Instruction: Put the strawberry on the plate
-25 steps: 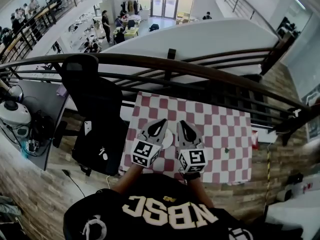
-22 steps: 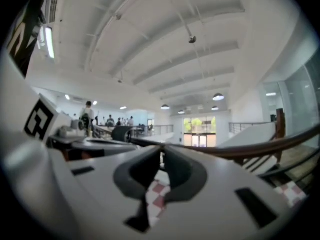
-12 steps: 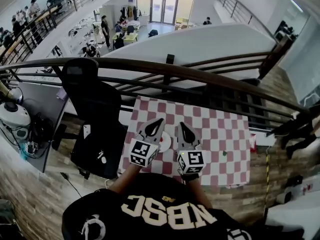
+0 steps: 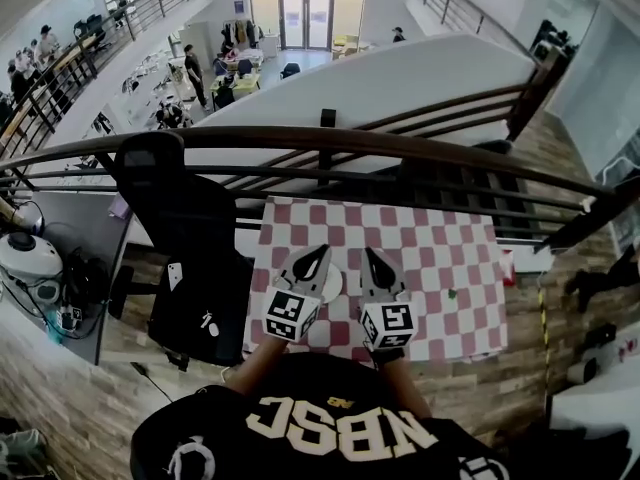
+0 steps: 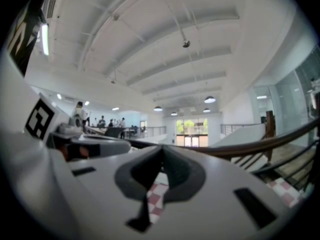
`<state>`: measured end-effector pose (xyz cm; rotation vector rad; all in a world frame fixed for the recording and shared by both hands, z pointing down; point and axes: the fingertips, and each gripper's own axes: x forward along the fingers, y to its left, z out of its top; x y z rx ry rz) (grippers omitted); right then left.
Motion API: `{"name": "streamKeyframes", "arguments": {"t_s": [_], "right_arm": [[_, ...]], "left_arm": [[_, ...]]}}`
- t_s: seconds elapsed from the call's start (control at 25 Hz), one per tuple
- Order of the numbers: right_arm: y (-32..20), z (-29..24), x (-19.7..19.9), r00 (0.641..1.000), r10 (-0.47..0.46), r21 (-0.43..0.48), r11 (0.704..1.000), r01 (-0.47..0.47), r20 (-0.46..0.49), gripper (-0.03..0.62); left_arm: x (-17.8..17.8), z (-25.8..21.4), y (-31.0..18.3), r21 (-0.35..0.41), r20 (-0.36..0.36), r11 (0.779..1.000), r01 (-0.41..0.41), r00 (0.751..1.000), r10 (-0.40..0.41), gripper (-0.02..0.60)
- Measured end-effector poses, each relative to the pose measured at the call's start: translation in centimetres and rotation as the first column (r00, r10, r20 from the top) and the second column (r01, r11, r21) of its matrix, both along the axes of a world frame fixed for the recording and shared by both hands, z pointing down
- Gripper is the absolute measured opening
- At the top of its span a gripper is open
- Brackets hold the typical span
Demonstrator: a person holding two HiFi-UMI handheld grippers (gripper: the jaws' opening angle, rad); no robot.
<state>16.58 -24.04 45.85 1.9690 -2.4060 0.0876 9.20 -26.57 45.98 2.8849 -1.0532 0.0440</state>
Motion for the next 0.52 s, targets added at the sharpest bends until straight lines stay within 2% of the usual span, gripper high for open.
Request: {"name": "streamKeyframes", "arguments": {"t_s": [0.32, 0.52], "right_arm": [[3.0, 2.6, -0.5, 1.000, -0.014, -0.057, 0.998, 0.015, 0.010, 0.018], [4.0, 4.8, -0.6, 0.999, -0.032, -0.114, 0.993, 0.031, -0.008, 0.018]], "left_arm": [[-0.1, 3.5, 2.7, -0.077, 0.047, 0.997, -0.024, 0.998, 0.028, 0.006], [-1.4, 6.7, 4.1, -0.125, 0.099, 0.992, 0.012, 0.995, 0.000, 0.006]]}}
